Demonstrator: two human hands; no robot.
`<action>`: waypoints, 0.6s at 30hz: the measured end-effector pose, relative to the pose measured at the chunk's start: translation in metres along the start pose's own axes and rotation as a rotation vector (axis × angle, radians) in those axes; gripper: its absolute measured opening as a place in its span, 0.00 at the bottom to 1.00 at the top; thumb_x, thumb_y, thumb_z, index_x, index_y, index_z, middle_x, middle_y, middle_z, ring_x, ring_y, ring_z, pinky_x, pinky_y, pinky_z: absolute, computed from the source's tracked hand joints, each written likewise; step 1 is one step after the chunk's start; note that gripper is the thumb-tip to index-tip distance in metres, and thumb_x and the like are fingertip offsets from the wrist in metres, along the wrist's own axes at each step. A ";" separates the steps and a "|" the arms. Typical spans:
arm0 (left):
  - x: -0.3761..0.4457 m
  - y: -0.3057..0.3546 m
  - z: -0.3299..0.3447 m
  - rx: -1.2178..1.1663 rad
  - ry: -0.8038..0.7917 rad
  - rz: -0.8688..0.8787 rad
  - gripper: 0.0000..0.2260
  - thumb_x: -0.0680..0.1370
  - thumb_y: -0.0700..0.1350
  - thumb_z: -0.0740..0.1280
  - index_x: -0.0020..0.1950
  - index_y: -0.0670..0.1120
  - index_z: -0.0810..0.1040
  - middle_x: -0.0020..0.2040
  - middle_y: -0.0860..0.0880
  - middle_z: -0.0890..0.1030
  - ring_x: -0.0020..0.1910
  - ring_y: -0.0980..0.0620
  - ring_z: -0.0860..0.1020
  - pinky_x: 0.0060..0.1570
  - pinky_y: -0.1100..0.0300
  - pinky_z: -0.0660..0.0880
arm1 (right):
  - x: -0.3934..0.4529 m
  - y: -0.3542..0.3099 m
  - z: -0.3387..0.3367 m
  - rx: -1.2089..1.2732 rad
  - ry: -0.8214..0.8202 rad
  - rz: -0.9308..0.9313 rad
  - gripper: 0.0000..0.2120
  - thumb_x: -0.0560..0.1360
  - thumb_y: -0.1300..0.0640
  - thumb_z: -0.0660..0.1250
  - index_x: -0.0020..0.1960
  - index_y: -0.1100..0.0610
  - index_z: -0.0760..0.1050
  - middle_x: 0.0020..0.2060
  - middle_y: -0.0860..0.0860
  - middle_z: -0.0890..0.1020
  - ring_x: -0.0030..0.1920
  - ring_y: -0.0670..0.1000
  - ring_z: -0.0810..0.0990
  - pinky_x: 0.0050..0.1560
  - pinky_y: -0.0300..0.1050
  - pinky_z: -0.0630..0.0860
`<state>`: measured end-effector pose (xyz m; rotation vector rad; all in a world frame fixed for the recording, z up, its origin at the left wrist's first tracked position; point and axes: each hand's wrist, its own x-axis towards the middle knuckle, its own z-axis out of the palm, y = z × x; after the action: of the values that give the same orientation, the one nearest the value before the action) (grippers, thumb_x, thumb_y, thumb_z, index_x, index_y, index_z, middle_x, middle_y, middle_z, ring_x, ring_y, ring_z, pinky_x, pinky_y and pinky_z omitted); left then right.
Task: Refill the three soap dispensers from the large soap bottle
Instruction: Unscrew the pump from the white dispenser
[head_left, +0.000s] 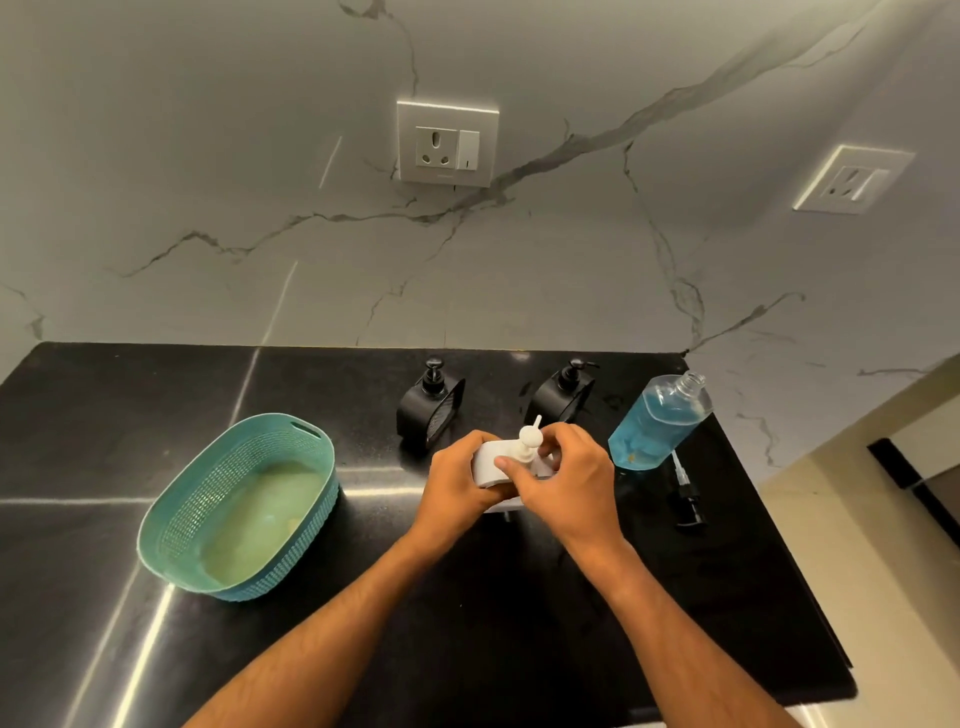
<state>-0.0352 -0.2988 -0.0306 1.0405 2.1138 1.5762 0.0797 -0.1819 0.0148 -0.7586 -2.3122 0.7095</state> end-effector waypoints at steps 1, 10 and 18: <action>-0.001 0.001 0.002 0.001 0.004 -0.001 0.23 0.67 0.57 0.78 0.56 0.48 0.81 0.50 0.56 0.84 0.50 0.57 0.83 0.48 0.58 0.81 | 0.002 -0.002 0.001 -0.013 -0.006 0.009 0.21 0.66 0.38 0.79 0.47 0.51 0.77 0.41 0.43 0.78 0.40 0.44 0.77 0.37 0.41 0.76; -0.004 0.004 0.005 -0.024 0.008 -0.016 0.22 0.66 0.58 0.80 0.56 0.51 0.80 0.50 0.58 0.84 0.51 0.58 0.82 0.47 0.67 0.78 | 0.008 0.000 -0.011 0.125 -0.168 -0.028 0.18 0.68 0.58 0.80 0.56 0.55 0.82 0.49 0.47 0.82 0.48 0.45 0.81 0.47 0.44 0.82; 0.000 0.005 0.014 0.005 0.010 -0.019 0.21 0.68 0.49 0.82 0.57 0.48 0.81 0.51 0.56 0.84 0.51 0.58 0.82 0.50 0.58 0.81 | 0.012 -0.005 -0.016 -0.017 -0.138 0.031 0.19 0.66 0.51 0.82 0.52 0.53 0.78 0.46 0.48 0.81 0.45 0.47 0.80 0.46 0.48 0.81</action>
<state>-0.0248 -0.2883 -0.0313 1.0137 2.1289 1.5713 0.0804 -0.1727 0.0333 -0.7768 -2.4376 0.7792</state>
